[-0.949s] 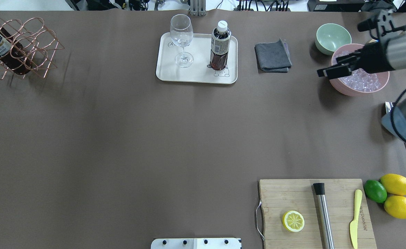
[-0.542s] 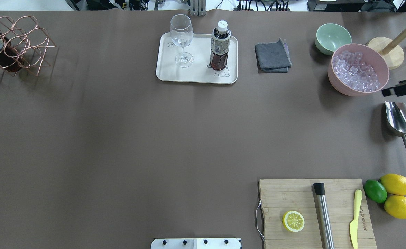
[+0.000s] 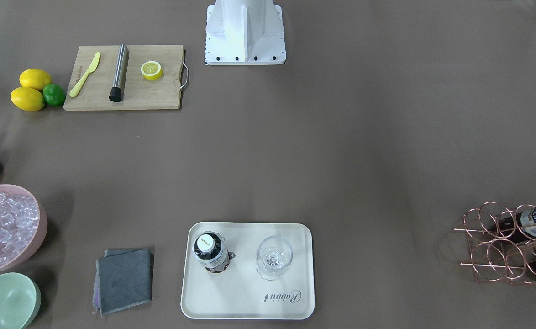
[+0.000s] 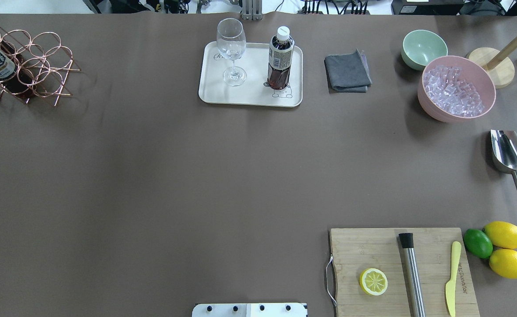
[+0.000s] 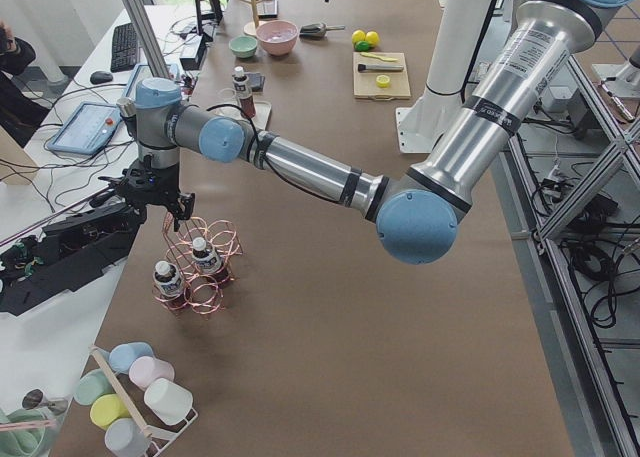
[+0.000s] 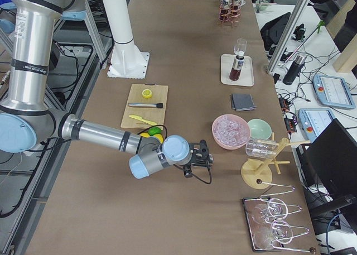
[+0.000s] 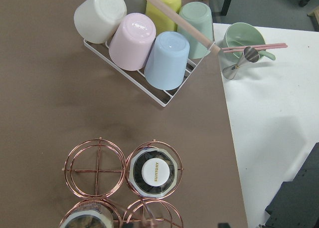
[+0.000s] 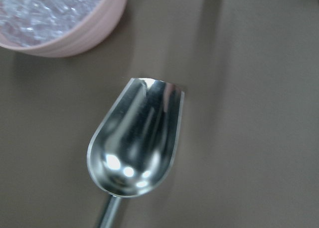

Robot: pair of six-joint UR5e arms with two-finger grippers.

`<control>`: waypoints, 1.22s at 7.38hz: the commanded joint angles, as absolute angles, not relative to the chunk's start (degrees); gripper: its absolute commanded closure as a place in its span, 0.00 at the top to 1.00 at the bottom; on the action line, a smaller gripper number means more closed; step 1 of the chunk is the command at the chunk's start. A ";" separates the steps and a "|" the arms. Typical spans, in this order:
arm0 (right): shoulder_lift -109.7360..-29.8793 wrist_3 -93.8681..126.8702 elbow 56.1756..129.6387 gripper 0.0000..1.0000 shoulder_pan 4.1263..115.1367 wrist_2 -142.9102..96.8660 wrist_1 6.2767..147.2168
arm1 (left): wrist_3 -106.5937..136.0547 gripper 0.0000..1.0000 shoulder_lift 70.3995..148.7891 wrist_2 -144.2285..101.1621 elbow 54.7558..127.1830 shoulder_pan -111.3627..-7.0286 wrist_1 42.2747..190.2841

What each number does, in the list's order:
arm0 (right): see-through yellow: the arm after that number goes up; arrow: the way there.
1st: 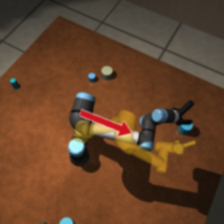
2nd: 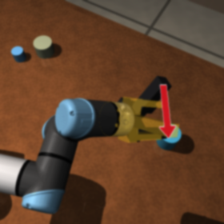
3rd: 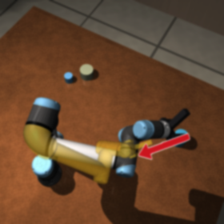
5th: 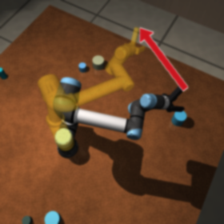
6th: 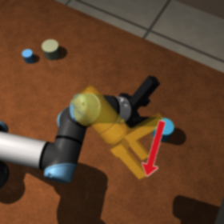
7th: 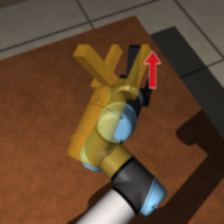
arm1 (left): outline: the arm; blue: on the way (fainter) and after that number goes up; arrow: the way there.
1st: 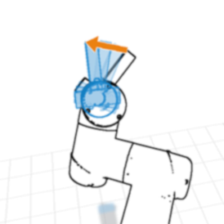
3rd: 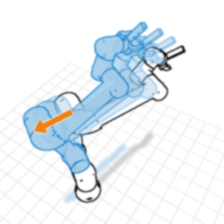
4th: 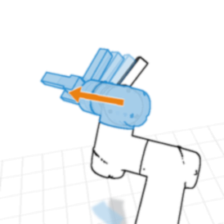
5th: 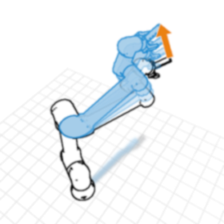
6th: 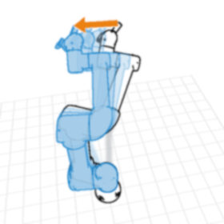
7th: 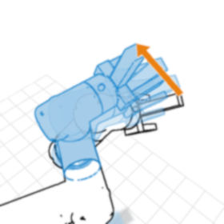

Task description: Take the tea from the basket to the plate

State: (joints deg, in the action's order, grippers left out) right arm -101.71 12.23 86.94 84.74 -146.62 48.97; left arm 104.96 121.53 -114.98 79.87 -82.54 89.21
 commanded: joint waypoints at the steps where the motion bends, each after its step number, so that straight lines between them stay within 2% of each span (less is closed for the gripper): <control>1: -102.57 11.95 80.60 1.00 85.26 -139.52 55.75 | 105.03 0.97 120.94 -117.31 83.30 -82.62 86.68; 4: -100.21 13.96 84.44 1.00 82.10 -134.04 72.62 | 101.11 0.97 109.03 -118.12 97.33 -82.79 86.83; 5: -94.97 14.15 85.85 1.00 83.05 -133.42 83.04 | 93.33 0.97 106.72 -120.82 98.60 -83.23 86.66; 6: -93.18 14.24 89.70 1.00 83.32 -132.98 89.84 | 86.55 0.96 104.26 -123.72 100.01 -85.23 86.66; 8: -94.73 16.16 96.82 1.00 83.67 -132.63 94.13 | 74.78 0.96 96.80 -124.36 106.32 -86.39 86.66; 9: -95.62 16.17 96.94 1.00 83.85 -132.71 94.13 | 65.66 0.96 93.90 -124.45 106.43 -86.48 86.66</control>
